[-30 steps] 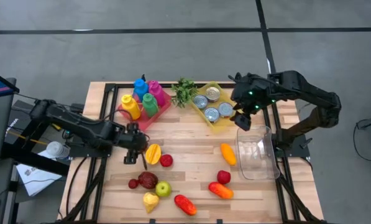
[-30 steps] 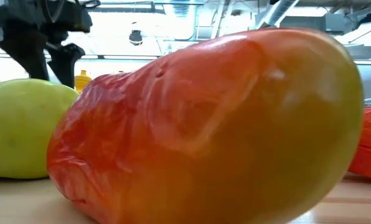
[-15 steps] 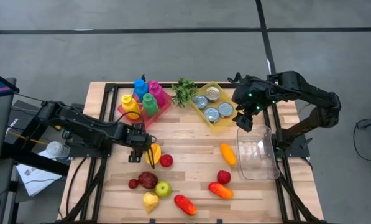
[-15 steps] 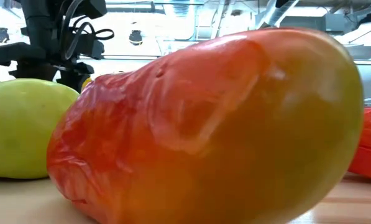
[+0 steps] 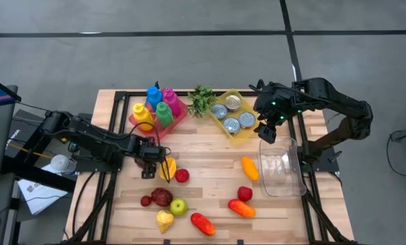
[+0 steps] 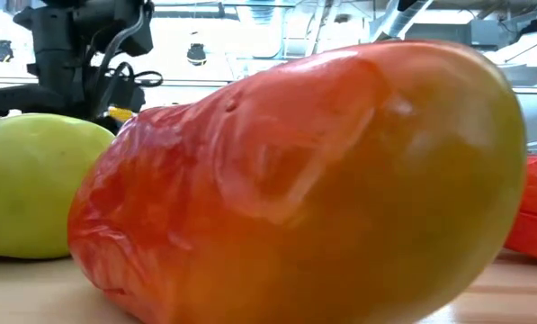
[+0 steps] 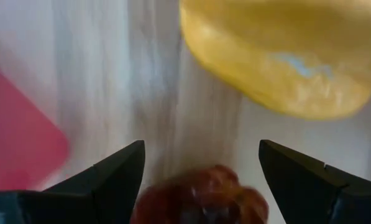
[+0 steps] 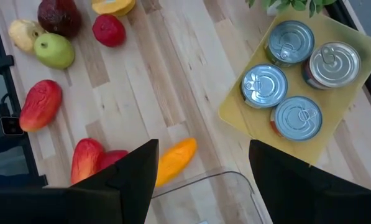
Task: Pick & Place Food Item
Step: Put the top dark red apple into the transparent bin
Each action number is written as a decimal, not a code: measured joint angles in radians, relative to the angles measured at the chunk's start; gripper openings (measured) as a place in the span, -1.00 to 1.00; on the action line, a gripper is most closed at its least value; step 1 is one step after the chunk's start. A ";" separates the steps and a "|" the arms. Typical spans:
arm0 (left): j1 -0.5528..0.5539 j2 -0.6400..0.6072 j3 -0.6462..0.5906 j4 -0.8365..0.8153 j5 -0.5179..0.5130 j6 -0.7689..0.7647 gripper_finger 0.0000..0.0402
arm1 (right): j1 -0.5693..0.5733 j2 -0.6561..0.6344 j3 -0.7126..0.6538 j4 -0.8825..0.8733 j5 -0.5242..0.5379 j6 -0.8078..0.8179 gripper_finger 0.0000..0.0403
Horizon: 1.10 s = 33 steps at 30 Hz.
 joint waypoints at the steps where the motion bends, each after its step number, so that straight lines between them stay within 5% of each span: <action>1: -0.005 0.000 -0.006 -0.003 0.004 -0.015 0.50 | 0.000 0.000 0.000 0.000 0.000 0.000 0.21; 10: 0.009 0.000 0.055 -0.053 -0.002 -0.063 0.56 | -0.001 0.000 0.000 0.006 0.002 -0.008 0.21; 21: 0.055 0.000 0.219 -0.337 0.019 -0.314 0.71 | 0.000 0.000 0.000 0.008 0.003 -0.015 0.21; 33: 0.053 -0.001 0.132 -0.317 -0.008 -0.360 0.79 | 0.022 0.000 0.000 0.009 0.003 -0.063 0.21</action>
